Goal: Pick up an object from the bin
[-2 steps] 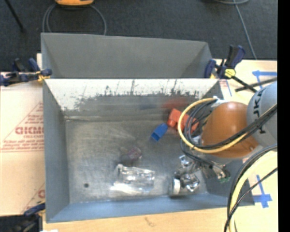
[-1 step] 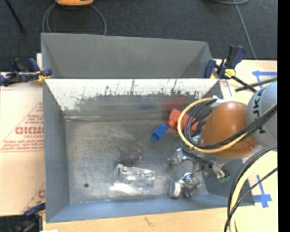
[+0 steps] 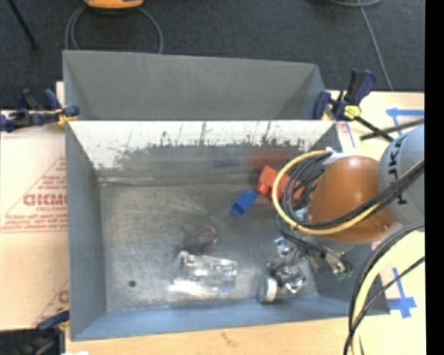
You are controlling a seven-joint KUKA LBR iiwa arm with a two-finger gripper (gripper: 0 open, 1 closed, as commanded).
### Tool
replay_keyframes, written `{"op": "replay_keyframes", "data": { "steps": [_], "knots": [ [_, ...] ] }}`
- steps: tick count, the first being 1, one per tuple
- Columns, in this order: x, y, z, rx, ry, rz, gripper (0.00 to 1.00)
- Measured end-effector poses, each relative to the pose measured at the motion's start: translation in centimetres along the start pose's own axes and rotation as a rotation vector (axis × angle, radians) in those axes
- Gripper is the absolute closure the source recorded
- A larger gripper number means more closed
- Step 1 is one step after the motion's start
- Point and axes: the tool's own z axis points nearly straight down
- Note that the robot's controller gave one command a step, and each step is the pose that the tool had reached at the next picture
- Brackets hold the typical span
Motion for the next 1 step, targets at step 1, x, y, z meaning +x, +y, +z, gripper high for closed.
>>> {"op": "replay_keyframes", "data": {
  "steps": [1],
  "knots": [
    [-0.17,-0.01,0.01,0.001,-0.006,0.000,0.00]
  ]
}}
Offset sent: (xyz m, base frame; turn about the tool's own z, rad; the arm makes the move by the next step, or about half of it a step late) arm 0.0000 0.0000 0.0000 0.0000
